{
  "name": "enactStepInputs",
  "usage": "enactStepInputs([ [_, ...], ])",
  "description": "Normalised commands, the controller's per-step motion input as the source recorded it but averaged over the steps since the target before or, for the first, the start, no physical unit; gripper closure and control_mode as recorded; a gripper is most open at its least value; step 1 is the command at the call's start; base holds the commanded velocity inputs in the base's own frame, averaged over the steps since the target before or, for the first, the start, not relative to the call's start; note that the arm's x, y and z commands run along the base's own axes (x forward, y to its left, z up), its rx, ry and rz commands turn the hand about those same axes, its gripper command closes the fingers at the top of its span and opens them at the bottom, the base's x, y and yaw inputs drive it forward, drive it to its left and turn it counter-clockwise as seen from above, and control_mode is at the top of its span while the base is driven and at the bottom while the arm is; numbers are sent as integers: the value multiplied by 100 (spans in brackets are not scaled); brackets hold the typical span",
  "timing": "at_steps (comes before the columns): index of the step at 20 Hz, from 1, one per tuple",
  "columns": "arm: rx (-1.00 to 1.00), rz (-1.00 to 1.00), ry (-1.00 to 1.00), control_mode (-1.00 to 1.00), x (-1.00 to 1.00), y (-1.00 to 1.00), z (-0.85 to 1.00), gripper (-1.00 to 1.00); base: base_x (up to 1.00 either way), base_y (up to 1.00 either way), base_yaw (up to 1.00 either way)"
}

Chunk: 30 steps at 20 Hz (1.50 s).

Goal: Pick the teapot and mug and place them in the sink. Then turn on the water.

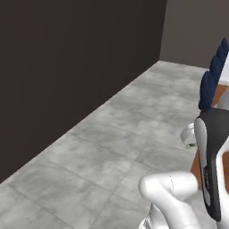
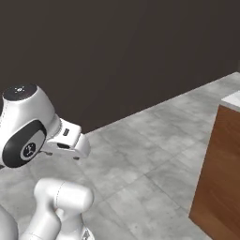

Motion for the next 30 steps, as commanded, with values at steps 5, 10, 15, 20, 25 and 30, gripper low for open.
enactStepInputs([
  [5,0,0,0,100,0,0,0,-100,65,-51,-30],
  [10,0,0,0,100,0,0,0,-100,66,-27,-40],
  [15,0,0,0,100,0,0,0,-100,48,-4,-51],
  [20,0,0,0,100,0,0,0,-100,34,0,-41],
  [25,0,0,0,100,0,0,0,-100,60,-9,-43],
  [30,0,0,0,100,0,0,0,-100,64,-15,-36],
])
